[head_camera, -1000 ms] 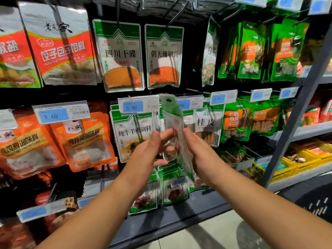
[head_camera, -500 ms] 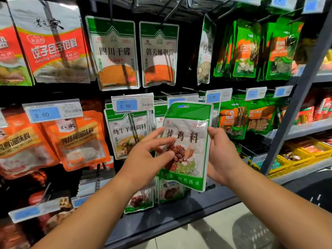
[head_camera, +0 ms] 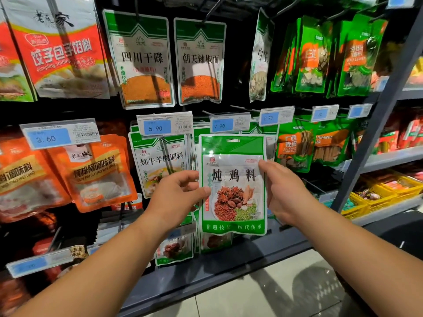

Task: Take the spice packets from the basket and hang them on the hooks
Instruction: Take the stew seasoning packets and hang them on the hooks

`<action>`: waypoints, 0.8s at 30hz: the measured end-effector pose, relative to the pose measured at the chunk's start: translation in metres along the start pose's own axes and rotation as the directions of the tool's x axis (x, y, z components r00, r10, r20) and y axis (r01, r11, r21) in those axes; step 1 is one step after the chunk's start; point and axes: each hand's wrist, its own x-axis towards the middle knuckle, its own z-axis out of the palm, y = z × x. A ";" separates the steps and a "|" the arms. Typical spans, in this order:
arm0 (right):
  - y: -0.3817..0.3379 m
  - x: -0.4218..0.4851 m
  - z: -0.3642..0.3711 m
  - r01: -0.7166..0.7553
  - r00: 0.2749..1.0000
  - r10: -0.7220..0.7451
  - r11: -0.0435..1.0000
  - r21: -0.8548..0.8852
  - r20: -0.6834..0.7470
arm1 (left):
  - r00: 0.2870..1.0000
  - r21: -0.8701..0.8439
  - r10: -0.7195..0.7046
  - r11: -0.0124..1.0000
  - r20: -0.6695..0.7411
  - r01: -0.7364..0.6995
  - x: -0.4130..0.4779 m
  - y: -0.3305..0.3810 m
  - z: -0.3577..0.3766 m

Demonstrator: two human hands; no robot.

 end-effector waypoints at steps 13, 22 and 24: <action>-0.004 0.034 -0.060 0.059 0.976 -0.112 0.962 -0.265 -0.188 | 0.997 0.190 0.049 0.980 0.055 -0.058 0.038 -0.009 0.029; 0.090 0.038 -0.122 -0.205 0.876 0.073 0.951 -0.231 -0.477 | 0.960 0.608 0.037 0.766 0.278 -0.206 0.071 -0.062 0.062; 0.105 0.037 -0.121 -0.239 0.882 0.104 0.939 -0.247 -0.460 | 0.949 0.638 0.058 0.727 0.311 -0.254 0.079 -0.067 0.071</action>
